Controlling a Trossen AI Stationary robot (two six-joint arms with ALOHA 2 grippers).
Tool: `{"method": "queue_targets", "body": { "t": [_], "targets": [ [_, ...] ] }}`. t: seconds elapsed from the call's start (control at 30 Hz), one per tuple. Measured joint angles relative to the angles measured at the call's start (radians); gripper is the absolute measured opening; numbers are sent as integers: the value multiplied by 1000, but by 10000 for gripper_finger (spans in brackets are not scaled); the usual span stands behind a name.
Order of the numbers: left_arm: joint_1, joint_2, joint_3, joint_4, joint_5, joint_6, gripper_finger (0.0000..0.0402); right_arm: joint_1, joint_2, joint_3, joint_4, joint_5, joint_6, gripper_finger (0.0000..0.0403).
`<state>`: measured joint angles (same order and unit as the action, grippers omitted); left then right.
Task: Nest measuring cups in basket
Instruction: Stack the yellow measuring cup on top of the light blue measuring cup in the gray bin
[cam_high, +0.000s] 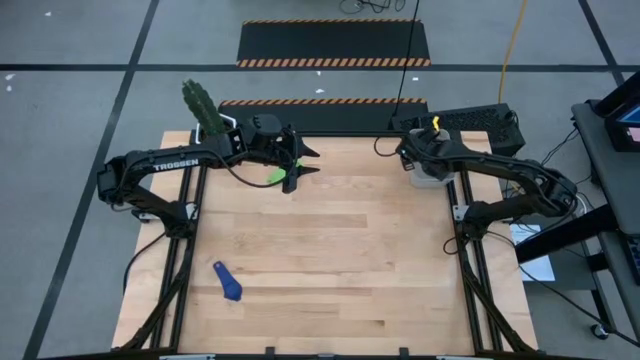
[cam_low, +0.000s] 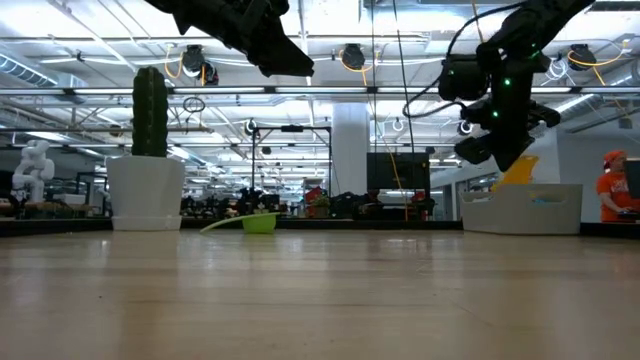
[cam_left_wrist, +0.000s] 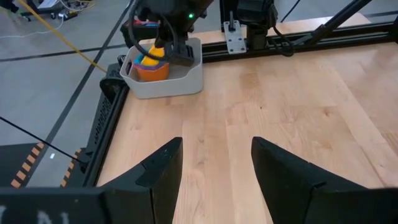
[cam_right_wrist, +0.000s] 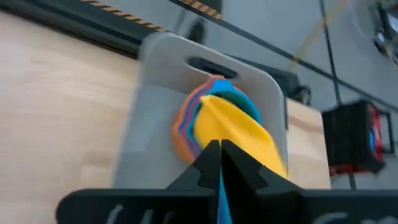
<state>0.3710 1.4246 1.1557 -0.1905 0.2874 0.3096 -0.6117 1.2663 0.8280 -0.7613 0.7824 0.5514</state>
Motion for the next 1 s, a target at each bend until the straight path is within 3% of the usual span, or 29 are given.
{"method": "queue_targets", "body": {
  "t": [0.33,0.63,1.0],
  "targets": [
    [0,0,0,-1,0,12,195,121,-1,81,-116,-16,-321,113],
    [0,0,0,-8,-1,29,196,250,-1,82,-388,205,-394,216],
    [0,0,0,-8,-1,29,196,236,-1,54,-420,183,-437,227]
  ]
}}
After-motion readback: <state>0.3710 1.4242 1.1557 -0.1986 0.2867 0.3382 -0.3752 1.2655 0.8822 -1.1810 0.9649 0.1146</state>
